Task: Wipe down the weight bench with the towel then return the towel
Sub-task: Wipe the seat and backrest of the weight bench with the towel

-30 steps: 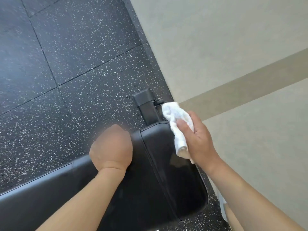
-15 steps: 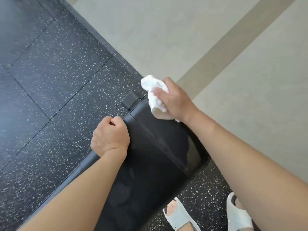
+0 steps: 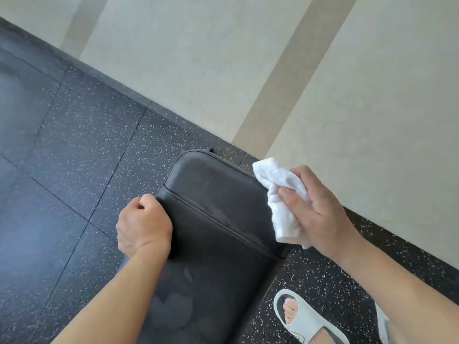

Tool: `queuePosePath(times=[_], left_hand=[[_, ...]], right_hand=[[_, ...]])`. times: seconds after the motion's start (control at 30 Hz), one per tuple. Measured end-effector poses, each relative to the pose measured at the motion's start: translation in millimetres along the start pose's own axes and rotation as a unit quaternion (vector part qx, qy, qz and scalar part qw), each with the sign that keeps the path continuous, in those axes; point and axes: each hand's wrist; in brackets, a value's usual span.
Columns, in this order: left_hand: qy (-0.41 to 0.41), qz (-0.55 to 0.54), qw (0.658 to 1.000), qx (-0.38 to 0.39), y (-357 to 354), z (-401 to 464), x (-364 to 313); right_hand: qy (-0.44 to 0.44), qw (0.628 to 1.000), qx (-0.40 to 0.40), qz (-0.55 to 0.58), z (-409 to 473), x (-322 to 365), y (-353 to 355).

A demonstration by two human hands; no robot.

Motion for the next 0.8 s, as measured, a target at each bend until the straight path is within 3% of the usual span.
queuePosePath(times=[0.13,0.23,0.33,0.5,0.57,0.67,0.8], left_hand=[[0.002,-0.005,1.000,-0.008,1.3,-3.8,-3.0],[-0.001,-0.008,1.000,-0.018,1.6,-4.5,-4.1],[0.005,-0.009,1.000,-0.018,2.7,-5.6,-4.7],[0.010,-0.019,1.000,-0.023,4.6,-9.4,-7.4],[0.009,-0.019,1.000,-0.022,5.3,-11.3,-8.9],[0.013,-0.026,0.999,-0.023,6.5,-12.7,-9.7],[0.015,-0.024,0.999,-0.031,6.7,-16.6,-12.4]], right_hand=[[0.032,0.988,-0.109,-0.108,-0.9,8.4,-14.6],[0.059,0.985,0.016,-0.162,63.3,37.8,-19.3],[0.040,0.988,0.135,-0.058,126.4,59.0,-35.6],[0.038,0.991,0.127,0.000,108.3,49.7,-26.2],[0.027,0.995,0.098,-0.015,66.7,32.2,-7.6],[0.006,1.000,-0.024,0.010,-3.9,-0.3,1.3],[-0.057,0.976,-0.188,0.092,-74.1,-12.7,-47.3]])
Point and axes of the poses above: each hand's wrist, its own z-axis towards the middle knuckle, its own y-axis out of the back of the hand, x = y × z, and after that the axes turned 14 degrees about -z, right-handed
